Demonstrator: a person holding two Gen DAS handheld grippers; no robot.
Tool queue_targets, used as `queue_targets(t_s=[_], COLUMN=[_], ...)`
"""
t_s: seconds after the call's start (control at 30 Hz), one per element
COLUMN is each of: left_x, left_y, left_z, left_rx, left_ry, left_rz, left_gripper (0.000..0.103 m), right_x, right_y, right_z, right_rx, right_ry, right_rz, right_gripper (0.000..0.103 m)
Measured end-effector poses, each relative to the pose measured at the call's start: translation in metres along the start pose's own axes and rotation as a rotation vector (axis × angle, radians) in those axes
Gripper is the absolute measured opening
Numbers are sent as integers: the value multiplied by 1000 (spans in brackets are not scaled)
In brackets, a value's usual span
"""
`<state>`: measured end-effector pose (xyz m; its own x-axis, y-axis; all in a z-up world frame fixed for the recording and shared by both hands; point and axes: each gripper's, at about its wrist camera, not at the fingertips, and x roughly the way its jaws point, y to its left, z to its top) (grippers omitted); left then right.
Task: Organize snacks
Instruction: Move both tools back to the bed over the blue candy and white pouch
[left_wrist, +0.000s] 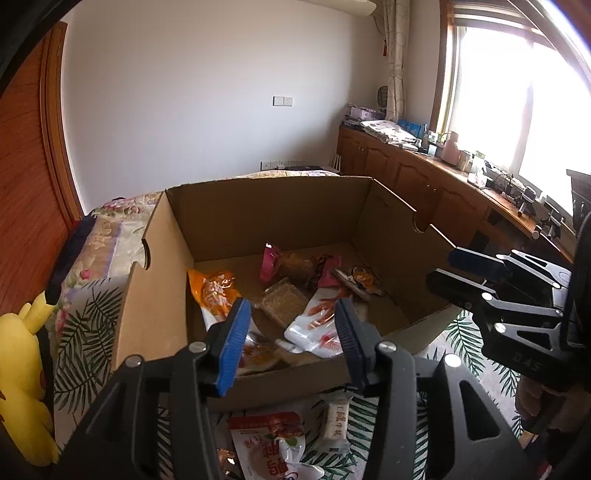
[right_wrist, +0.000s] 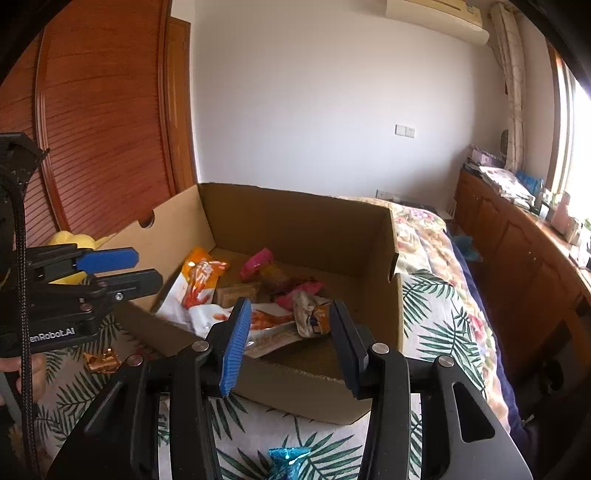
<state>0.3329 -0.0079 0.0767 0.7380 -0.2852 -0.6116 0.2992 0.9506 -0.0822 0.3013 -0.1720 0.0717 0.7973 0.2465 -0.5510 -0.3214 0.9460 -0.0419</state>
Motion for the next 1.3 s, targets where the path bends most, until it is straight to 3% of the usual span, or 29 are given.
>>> queue_targets(t_s=[0.3,0.57,0.87,1.03,1.3], left_x=[-22,-56,-78,-88,-79], left_y=[-9,-10,-6,-5,4], left_z=[-2,-18,-41,-59,-97], left_rx=[28,72,54,69,66], left_ry=[-34,-92,-101,-99,-39], left_rz=[6,-6,-33,-34,-18], left_gripper=[52,69,69,69,69], right_x=[-25,-57,-73,-77,-55], right_y=[5,12,22,26,23], right_z=[-7,-25,-45,-68,-100], right_rx=[4,-5,-12,-27,-44], right_ry=[-43,-73,-77,-66,22], right_rz=[42,95,93,77,62], right_gripper=[44,45,51,62,66])
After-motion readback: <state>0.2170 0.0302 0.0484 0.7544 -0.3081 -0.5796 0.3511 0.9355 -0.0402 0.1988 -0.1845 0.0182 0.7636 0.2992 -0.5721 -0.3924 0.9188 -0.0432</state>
